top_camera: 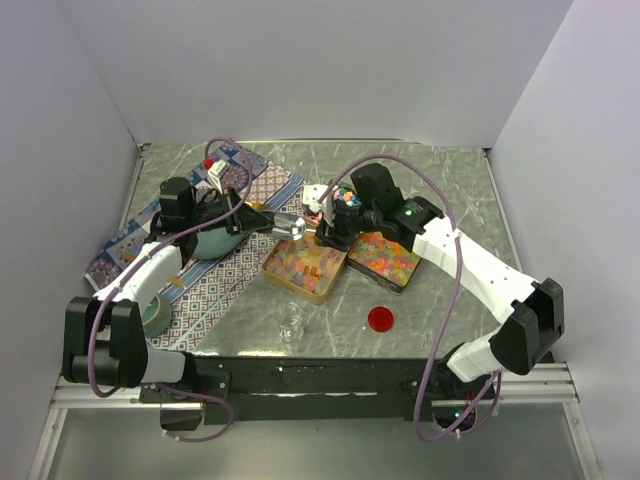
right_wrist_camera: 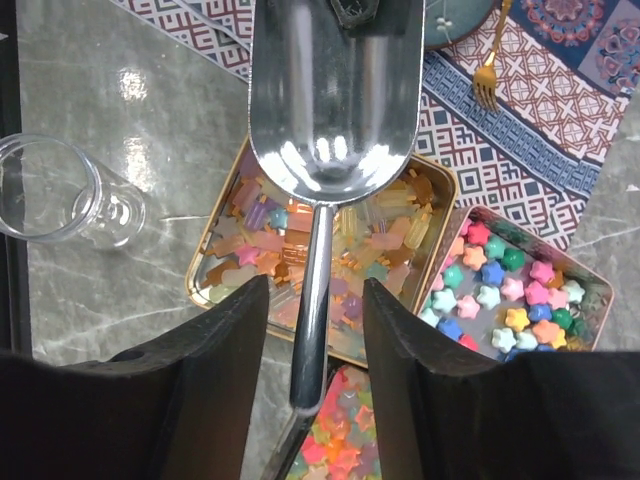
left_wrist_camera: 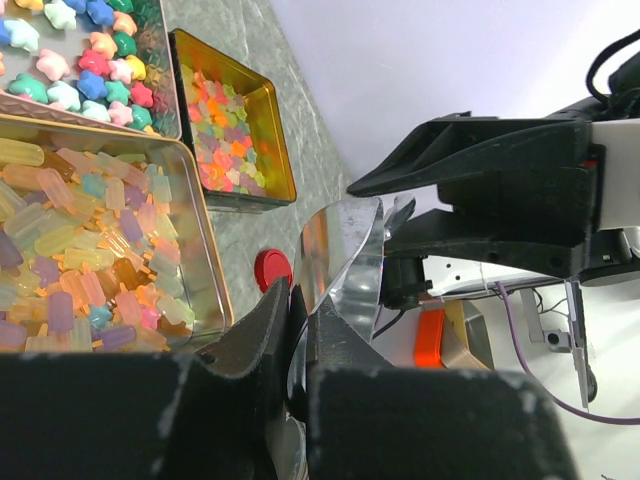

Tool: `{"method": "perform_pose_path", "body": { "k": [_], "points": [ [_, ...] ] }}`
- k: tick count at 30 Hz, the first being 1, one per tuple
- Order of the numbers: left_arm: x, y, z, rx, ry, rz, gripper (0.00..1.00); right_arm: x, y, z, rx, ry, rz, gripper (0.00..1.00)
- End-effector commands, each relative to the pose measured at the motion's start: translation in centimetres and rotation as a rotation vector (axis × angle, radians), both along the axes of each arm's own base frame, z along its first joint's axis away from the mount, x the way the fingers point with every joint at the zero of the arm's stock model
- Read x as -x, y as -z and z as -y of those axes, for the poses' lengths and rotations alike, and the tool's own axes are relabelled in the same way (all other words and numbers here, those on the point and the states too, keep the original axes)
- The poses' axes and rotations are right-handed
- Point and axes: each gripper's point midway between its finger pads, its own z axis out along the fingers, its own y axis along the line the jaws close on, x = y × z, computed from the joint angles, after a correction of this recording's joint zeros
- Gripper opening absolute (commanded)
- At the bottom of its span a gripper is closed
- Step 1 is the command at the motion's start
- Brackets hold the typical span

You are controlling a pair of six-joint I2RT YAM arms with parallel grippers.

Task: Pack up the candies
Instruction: Adjust the spatula.

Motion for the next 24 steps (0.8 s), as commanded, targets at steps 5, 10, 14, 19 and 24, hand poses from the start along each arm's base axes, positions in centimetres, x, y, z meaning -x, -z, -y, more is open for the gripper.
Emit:
{"method": "perform_pose_path", "body": {
  "k": [5, 10, 14, 19, 24],
  "points": [
    [-0.1, -0.5, 0.1, 0.008, 0.022, 0.037, 0.01, -0.8, -1.0, -2.0, -0.048, -0.018, 0.029, 0.40],
    [-0.2, -0.5, 0.1, 0.006, 0.023, 0.035, 0.01, -1.4, -1.4, -2.7, -0.056, -0.012, 0.051, 0.37],
    [-0.4, -0.3, 0.1, 0.004, 0.017, 0.029, 0.01, -2.0, -1.3, -2.9, -0.044, -0.006, 0.085, 0.33],
    [-0.5, -0.1, 0.1, 0.000, 0.016, 0.024, 0.01, -2.2, -1.0, -2.9, -0.034, 0.008, 0.101, 0.09],
    [-2.6, 0.8, -0.8, -0.068, -0.100, -0.007, 0.40, -2.6, -2.2, -2.3, -0.041, 0.049, 0.113, 0.00]
  ]
}}
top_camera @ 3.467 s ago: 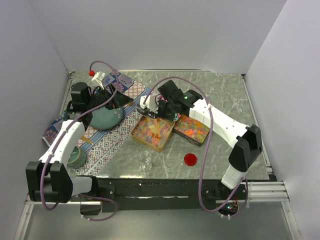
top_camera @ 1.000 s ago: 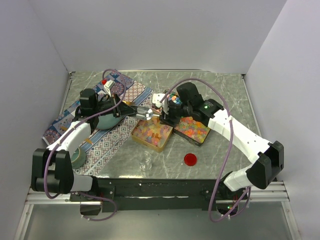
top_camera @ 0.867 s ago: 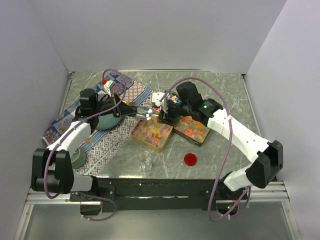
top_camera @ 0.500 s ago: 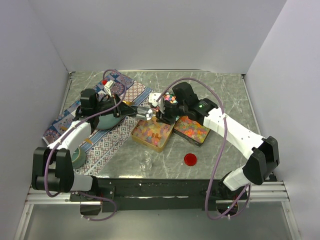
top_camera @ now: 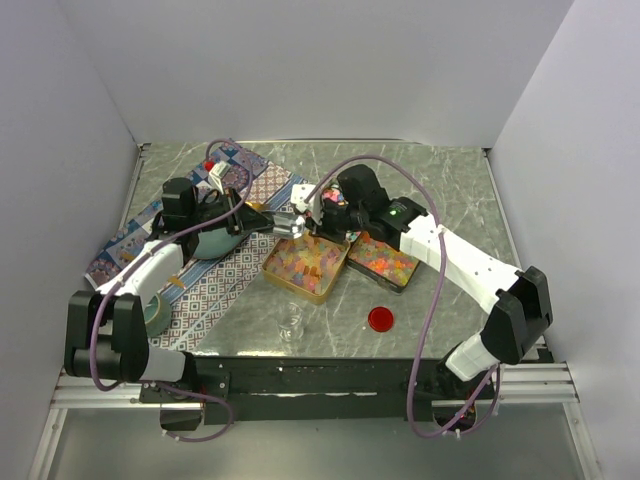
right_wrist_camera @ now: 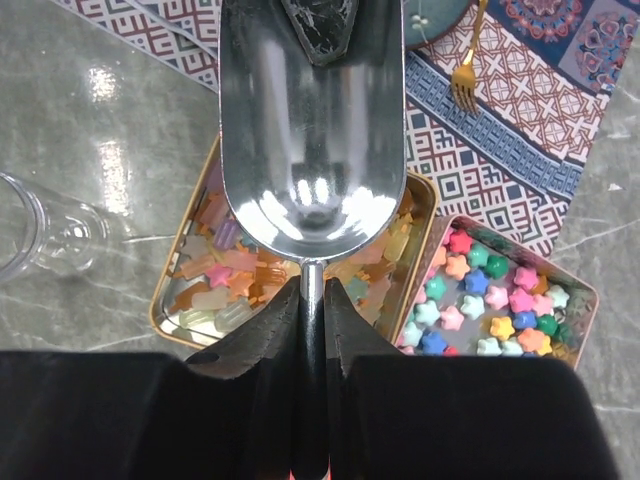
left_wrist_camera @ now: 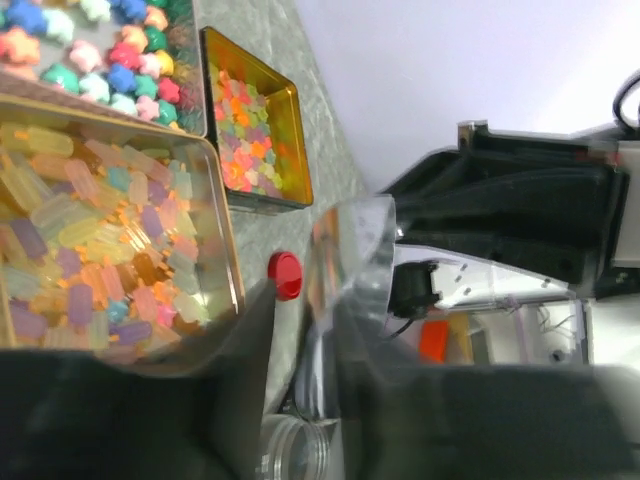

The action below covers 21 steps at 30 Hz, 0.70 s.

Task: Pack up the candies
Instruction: Adjust the spatula, then scoop the fake candies from the storage box.

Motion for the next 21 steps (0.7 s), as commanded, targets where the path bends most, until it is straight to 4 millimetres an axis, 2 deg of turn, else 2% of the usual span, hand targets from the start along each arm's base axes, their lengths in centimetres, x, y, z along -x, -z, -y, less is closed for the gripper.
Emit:
{"method": "perform_pose_path", "body": {
  "k": [1, 2, 3, 5, 6, 7, 8, 9, 10, 12, 13, 16, 17, 18, 21],
  "points": [
    [-2.4, -0.6, -1.0, -0.070, -0.098, 0.038, 0.55, -0.7, -3.6, -0.2, -0.051, 0.002, 0.081, 0.00],
    [-3.2, -0.8, -1.5, -0.095, -0.127, 0.069, 0.70, -0.5, -3.9, 0.3, -0.041, 0.000, 0.084, 0.00],
    [-4.4, -1.9, -2.1, -0.116, -0.173, 0.112, 0.73, -0.6, -3.4, 1.5, -0.003, 0.018, 0.064, 0.00],
    [-5.5, -2.3, -3.3, -0.173, -0.218, 0.160, 0.80, -0.7, -3.1, 3.4, 0.050, 0.022, 0.076, 0.00],
    [-6.6, -3.5, -4.0, -0.202, -0.258, 0.206, 0.81, -0.4, -2.0, 4.7, 0.102, 0.026, 0.046, 0.00],
    [-7.0, -3.7, -4.5, -0.226, -0.275, 0.216, 0.84, -1.3, -1.7, 6.6, 0.147, 0.044, 0.073, 0.00],
    [-7.4, -4.0, -4.7, -0.252, -0.279, 0.261, 0.84, -1.4, -1.6, 7.8, 0.178, 0.049, 0.083, 0.00],
    [-7.6, -4.3, -4.9, -0.268, -0.287, 0.267, 0.85, -0.8, -0.6, 9.3, 0.239, 0.046, 0.055, 0.00],
    [-7.9, -4.1, -5.3, -0.290, -0.304, 0.270, 0.85, -1.6, -0.2, 11.4, 0.306, 0.050, 0.089, 0.00],
    [-8.1, -3.5, -5.4, -0.313, -0.304, 0.285, 0.84, -1.2, 1.0, 14.1, 0.408, 0.043, 0.072, 0.00],
    [-8.1, -3.2, -5.5, -0.320, -0.307, 0.285, 0.84, -1.9, 1.2, 16.2, 0.488, 0.056, 0.097, 0.00],
    [-7.9, -1.4, -5.6, -0.377, -0.310, 0.263, 0.83, -1.5, 1.8, 19.7, 0.634, 0.042, 0.063, 0.00],
    [-7.8, -1.0, -5.6, -0.393, -0.299, 0.277, 0.83, -1.9, 2.0, 21.6, 0.706, 0.073, 0.047, 0.00],
    [-7.6, -0.3, -5.4, -0.400, -0.286, 0.279, 0.82, -1.4, 2.1, 22.9, 0.761, 0.059, 0.025, 0.00],
    [-7.4, 0.7, -5.1, -0.421, -0.272, 0.332, 0.82, -1.3, 2.0, 26.5, 0.905, 0.079, -0.002, 0.00]
  ]
}}
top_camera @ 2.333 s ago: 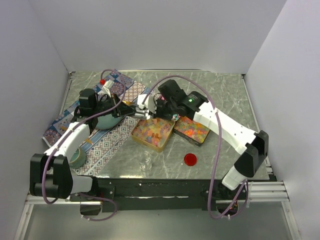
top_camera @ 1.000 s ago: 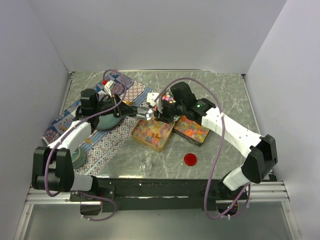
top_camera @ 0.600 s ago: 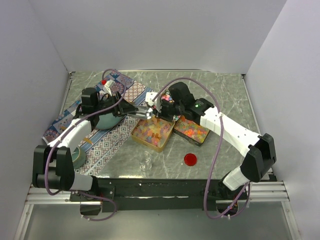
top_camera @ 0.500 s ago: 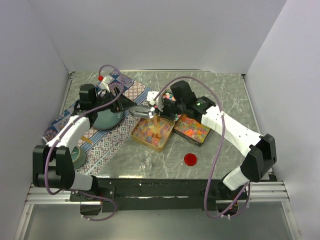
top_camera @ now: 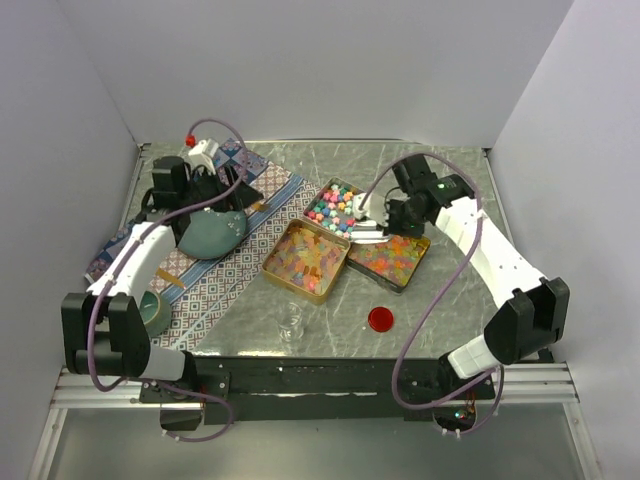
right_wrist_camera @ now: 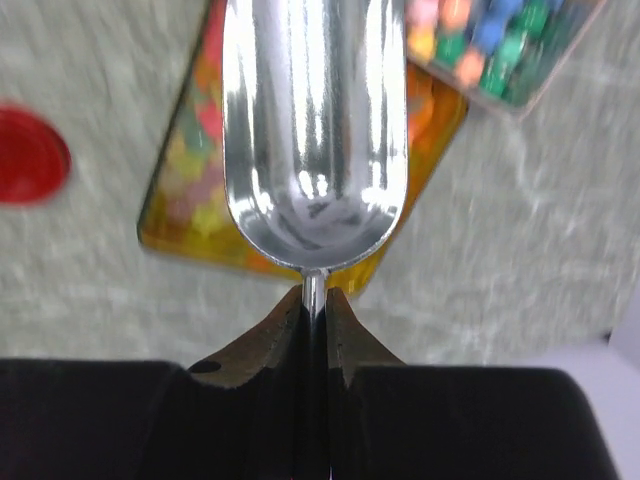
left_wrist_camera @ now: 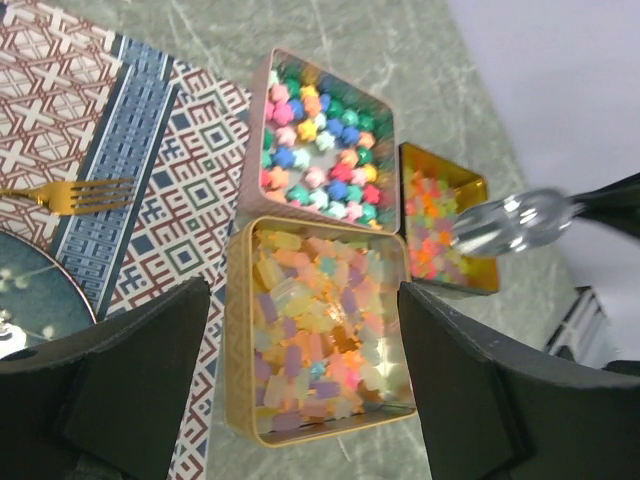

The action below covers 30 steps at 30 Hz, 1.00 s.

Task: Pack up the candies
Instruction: Scoop the fake candies from the storage box.

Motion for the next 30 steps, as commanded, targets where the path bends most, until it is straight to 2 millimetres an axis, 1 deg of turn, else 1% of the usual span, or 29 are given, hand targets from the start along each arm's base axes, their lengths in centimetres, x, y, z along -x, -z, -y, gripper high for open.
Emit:
{"method": "perform_pose_path", "body": {
  "k": [1, 2, 3, 5, 6, 7, 9, 10, 11, 12, 13, 14, 17, 19, 23, 25, 26, 28, 29, 30],
  "points": [
    [0.0, 1.5, 0.3, -0.086, 0.029, 0.096, 0.82, 0.4, -1.8, 6.4, 0.309, -0.067, -0.013, 0.00],
    [0.0, 1.7, 0.5, -0.094, 0.035, 0.104, 0.81, 0.3, -1.6, 7.1, 0.341, -0.069, -0.021, 0.00],
    [0.0, 1.8, 0.6, -0.099, 0.039, 0.110, 0.81, 0.3, -1.8, 8.4, 0.393, -0.074, -0.034, 0.00],
    [0.0, 2.1, 0.9, -0.113, 0.049, 0.109, 0.81, 0.1, -1.6, 9.2, 0.446, -0.105, -0.061, 0.00],
    [0.1, 2.4, 0.9, -0.123, 0.050, 0.110, 0.81, -0.1, -1.6, 10.2, 0.503, -0.134, -0.074, 0.00],
    [0.1, 2.5, 1.0, -0.131, 0.057, 0.120, 0.81, -0.3, -1.5, 10.5, 0.525, -0.155, -0.078, 0.00],
    [-0.3, 3.6, 0.6, -0.170, 0.052, 0.133, 0.81, -1.5, -0.8, 11.1, 0.575, -0.218, -0.068, 0.00],
    [-0.7, 4.0, 0.3, -0.179, 0.029, 0.117, 0.81, -1.8, -0.7, 12.0, 0.621, -0.214, -0.070, 0.00],
    [-0.9, 4.6, 0.2, -0.163, 0.004, 0.070, 0.81, -2.2, -0.1, 12.1, 0.638, -0.218, -0.084, 0.00],
    [-1.4, 4.1, 0.2, -0.154, -0.004, 0.065, 0.81, -2.4, 0.1, 12.1, 0.641, -0.211, -0.094, 0.00],
    [-1.1, 3.9, 0.8, -0.136, 0.028, 0.060, 0.81, -2.6, 0.3, 12.1, 0.647, -0.210, -0.106, 0.00],
    [-1.0, 4.0, 1.0, -0.136, 0.045, 0.065, 0.81, -2.8, 1.0, 12.2, 0.660, -0.215, -0.131, 0.00],
    [-1.0, 4.2, 1.2, -0.141, 0.049, 0.051, 0.81, -3.9, 2.0, 12.6, 0.690, -0.224, -0.121, 0.00],
    [-0.9, 3.8, 1.3, -0.138, 0.061, 0.061, 0.81, -3.9, 2.4, 12.7, 0.702, -0.233, -0.128, 0.00],
    [-0.2, 4.3, 1.3, -0.128, 0.057, 0.047, 0.81, -3.8, 4.1, 12.8, 0.757, -0.253, -0.160, 0.00],
    [0.0, 4.3, 1.2, -0.122, 0.049, 0.048, 0.81, -3.8, 4.5, 12.9, 0.779, -0.279, -0.165, 0.00],
    [0.1, 4.6, 1.1, -0.123, 0.044, 0.039, 0.81, -3.9, 4.9, 12.8, 0.782, -0.293, -0.163, 0.00],
    [0.3, 4.5, 1.1, -0.117, 0.041, 0.046, 0.81, -4.0, 5.6, 12.5, 0.789, -0.320, -0.169, 0.00],
    [0.3, 4.8, 1.1, -0.119, 0.038, 0.039, 0.81, -4.2, 6.0, 12.3, 0.791, -0.317, -0.168, 0.00],
    [0.3, 4.8, 1.1, -0.120, 0.036, 0.038, 0.81, -4.2, 6.3, 11.8, 0.788, -0.326, -0.169, 0.00]
  ]
}}
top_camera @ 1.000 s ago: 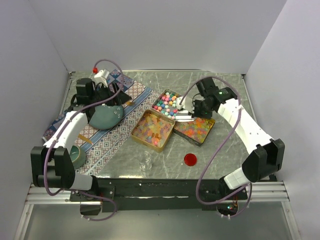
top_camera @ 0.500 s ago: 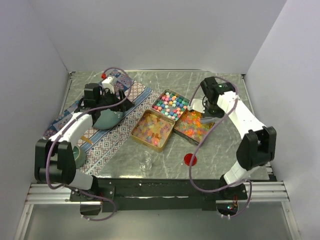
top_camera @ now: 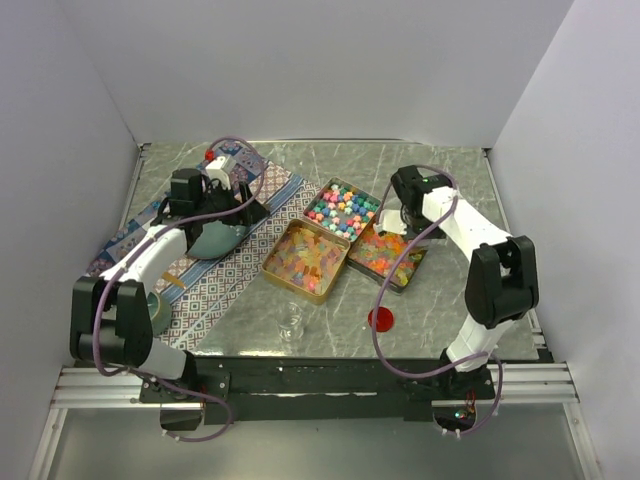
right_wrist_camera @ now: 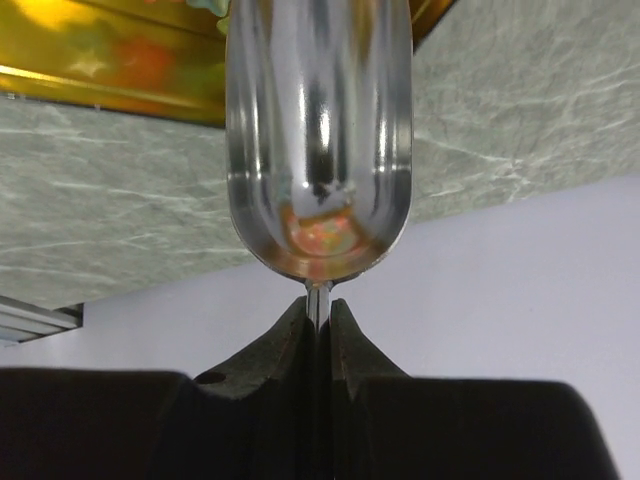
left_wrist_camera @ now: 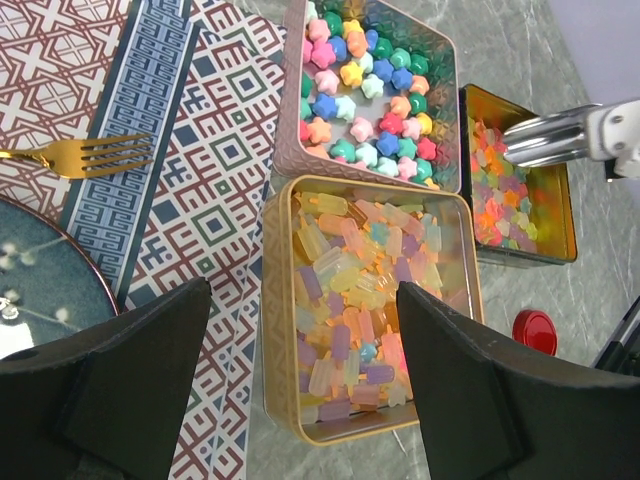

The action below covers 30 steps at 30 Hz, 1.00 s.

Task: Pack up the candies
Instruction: Scoop the fake candies from the storage box.

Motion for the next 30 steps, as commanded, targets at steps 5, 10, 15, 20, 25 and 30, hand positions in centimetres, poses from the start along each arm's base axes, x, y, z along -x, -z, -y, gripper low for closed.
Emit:
{"method": "perform_pose_path", "body": {
  "k": [5, 10, 15, 20, 25, 30],
  "points": [
    [0.3, -1.3, 0.3, 0.020, 0.008, 0.047, 0.81, -2.1, 2.2, -2.6, 0.119, -0.457, -0.204, 0.00],
    [0.2, -0.8, 0.2, 0.008, 0.010, 0.034, 0.81, -1.1, 2.9, -4.8, 0.042, -0.504, -0.232, 0.00],
    [0.1, -0.6, 0.3, 0.002, 0.018, 0.036, 0.81, -0.1, 3.4, -5.1, 0.010, -0.565, -0.229, 0.00],
    [-0.4, -0.5, 0.3, 0.004, 0.016, 0.029, 0.81, 0.5, 4.8, -6.3, -0.032, -0.588, -0.240, 0.00],
    [-0.8, -0.2, 0.3, -0.005, 0.019, 0.018, 0.81, -0.1, 5.8, -7.3, -0.064, -0.601, -0.221, 0.00],
    [-0.7, 0.4, 0.2, -0.022, 0.019, -0.002, 0.81, -0.4, 7.0, -8.8, -0.109, -0.594, -0.216, 0.00]
  ]
}}
